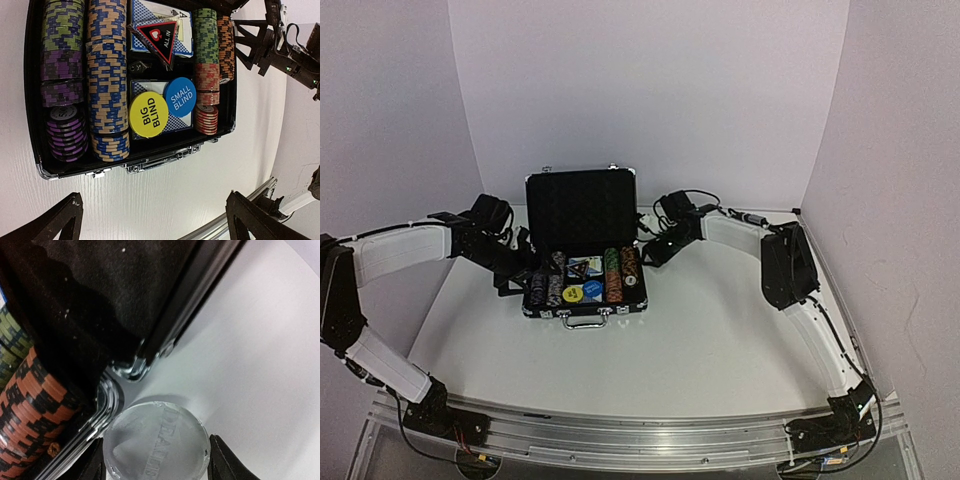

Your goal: Pack up texas hold em set

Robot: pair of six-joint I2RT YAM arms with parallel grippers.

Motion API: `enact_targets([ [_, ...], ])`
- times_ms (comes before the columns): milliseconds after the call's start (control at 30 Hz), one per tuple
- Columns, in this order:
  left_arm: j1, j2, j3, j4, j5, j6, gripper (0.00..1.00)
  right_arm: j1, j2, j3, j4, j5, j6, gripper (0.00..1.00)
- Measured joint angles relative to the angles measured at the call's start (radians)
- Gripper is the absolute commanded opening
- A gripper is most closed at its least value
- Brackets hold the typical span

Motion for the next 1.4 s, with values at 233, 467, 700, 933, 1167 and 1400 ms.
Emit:
enact_targets([
  [233, 0.0, -0.026, -0.036, 0.078, 0.07, -0.018, 1.0, 0.013, -0.259, -0.421, 0.063, 0.042, 0.046, 0.21],
  [467, -0.011, -0.001, -0.086, 0.269, 0.253, -0.074, 0.99, 0.052, -0.625, -0.87, 0.089, 0.045, 0.088, 0.2],
  [700, -0.16, 0.171, -0.01, 0.401, 0.368, -0.11, 0.92, 0.226, -0.922, -1.029, 0.119, 0.013, 0.073, 0.2],
  [933, -0.257, 0.287, 0.067, 0.515, 0.492, -0.164, 0.81, 0.355, -0.985, -1.054, 0.133, -0.005, 0.047, 0.19],
  [1167, -0.285, 0.321, 0.068, 0.579, 0.579, -0.205, 0.73, 0.368, -0.986, -1.057, 0.133, 0.036, 0.02, 0.19],
  [1400, -0.308, 0.36, 0.067, 0.656, 0.656, -0.262, 0.55, 0.393, -0.986, -1.05, 0.133, 0.051, -0.002, 0.19],
])
